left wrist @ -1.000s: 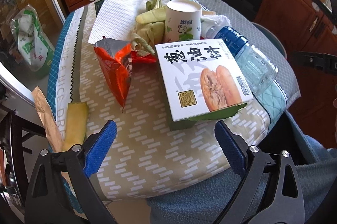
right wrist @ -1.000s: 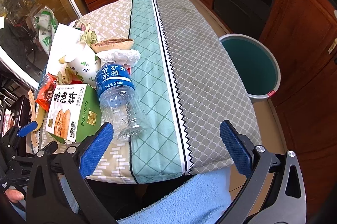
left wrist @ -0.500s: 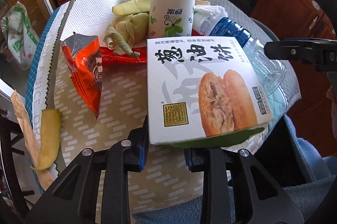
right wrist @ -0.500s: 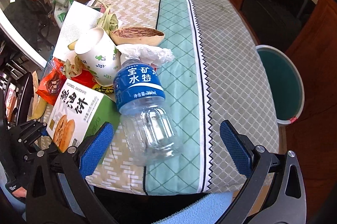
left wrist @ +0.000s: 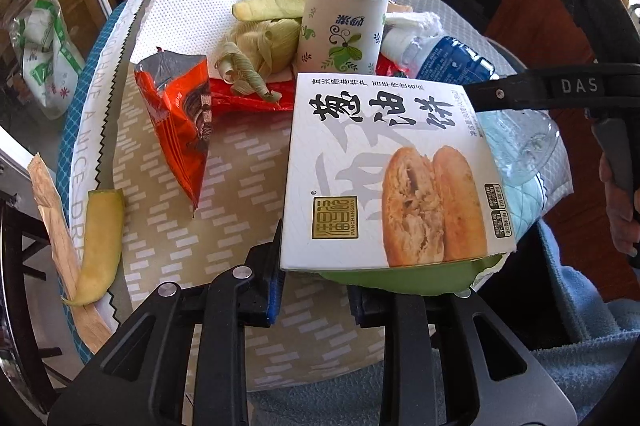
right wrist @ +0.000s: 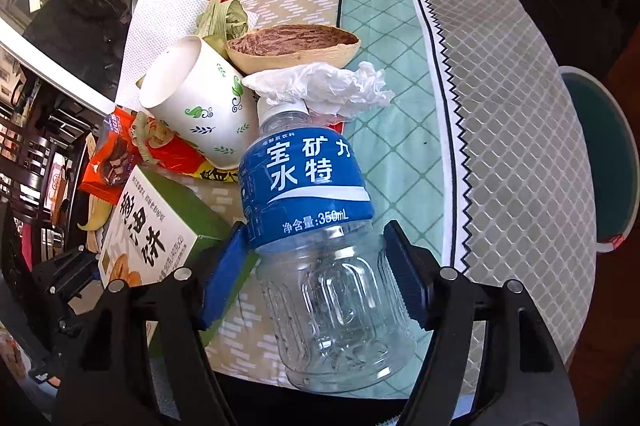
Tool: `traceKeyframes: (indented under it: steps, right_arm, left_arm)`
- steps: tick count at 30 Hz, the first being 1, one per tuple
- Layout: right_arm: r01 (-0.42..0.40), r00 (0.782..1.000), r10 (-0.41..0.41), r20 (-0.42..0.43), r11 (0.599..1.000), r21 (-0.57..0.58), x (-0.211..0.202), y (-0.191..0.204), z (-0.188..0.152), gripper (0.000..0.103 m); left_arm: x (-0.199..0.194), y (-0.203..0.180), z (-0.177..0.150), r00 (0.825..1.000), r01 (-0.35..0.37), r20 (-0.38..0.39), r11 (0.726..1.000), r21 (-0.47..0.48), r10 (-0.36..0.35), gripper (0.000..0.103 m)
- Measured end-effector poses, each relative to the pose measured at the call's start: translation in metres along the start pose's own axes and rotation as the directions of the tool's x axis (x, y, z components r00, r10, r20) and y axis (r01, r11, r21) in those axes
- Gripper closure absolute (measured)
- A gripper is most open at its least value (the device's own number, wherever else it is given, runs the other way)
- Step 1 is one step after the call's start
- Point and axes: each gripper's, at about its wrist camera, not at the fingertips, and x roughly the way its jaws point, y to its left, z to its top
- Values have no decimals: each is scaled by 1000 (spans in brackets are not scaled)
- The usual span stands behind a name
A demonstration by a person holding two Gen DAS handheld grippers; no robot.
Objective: Collect trash
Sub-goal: 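Grasp the white bread box with the left tool while the right tool grasps the water bottle, then lift the box and bottle and carry both over the teal trash bin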
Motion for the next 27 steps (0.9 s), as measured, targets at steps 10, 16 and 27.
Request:
traceKeyframes:
  steps: [10, 16, 27]
  right_arm:
    - [-38, 996, 35, 84, 999, 35, -56, -16, -33, 37]
    - [-30, 992, 20, 128, 996, 80, -67, -31, -30, 37]
    - [-10, 991, -5, 137, 994, 111, -64, -43, -29, 37]
  left_arm:
    - [-50, -2, 9, 996, -12, 85, 1000, -4, 12, 79]
    - [-42, -12, 16, 996, -54, 76, 998, 37, 51, 80]
    - [-16, -21, 5, 999, -31, 13, 999, 39, 30, 80]
